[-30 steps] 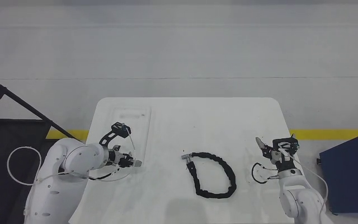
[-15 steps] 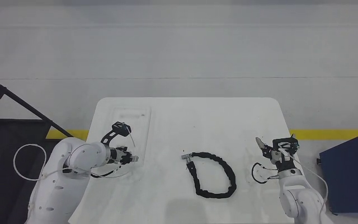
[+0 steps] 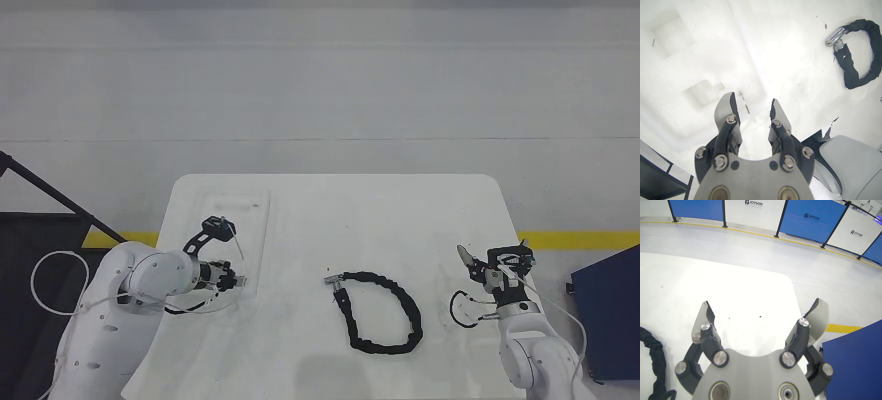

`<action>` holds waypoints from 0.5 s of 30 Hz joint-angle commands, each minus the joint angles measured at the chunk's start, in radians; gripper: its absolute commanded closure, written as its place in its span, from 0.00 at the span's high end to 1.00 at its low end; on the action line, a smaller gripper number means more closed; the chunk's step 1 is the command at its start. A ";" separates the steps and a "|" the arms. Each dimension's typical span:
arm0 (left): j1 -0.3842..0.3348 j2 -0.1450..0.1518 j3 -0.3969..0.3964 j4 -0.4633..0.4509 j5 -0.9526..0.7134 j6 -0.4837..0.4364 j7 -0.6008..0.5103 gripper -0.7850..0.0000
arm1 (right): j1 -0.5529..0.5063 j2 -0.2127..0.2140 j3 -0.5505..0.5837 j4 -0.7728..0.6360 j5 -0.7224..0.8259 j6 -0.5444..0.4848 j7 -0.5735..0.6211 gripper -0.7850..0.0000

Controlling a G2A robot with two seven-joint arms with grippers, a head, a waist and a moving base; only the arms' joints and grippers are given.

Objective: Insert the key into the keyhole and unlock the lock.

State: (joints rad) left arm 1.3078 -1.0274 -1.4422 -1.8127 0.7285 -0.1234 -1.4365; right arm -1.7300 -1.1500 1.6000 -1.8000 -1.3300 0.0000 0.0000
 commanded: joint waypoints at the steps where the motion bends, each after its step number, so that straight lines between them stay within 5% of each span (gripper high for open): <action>1: -0.004 0.001 0.006 0.006 0.003 0.003 0.000 0.45 | 0.000 0.000 0.000 0.000 0.000 0.000 0.000 1.00; 15: -0.071 0.012 0.063 0.004 0.068 0.035 -0.074 0.44 | 0.000 0.000 0.000 0.000 0.000 0.000 0.000 1.00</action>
State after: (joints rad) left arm 1.2402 -1.0160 -1.3849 -1.8073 0.7936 -0.0911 -1.5061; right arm -1.7300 -1.1500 1.6000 -1.8000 -1.3300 0.0000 0.0000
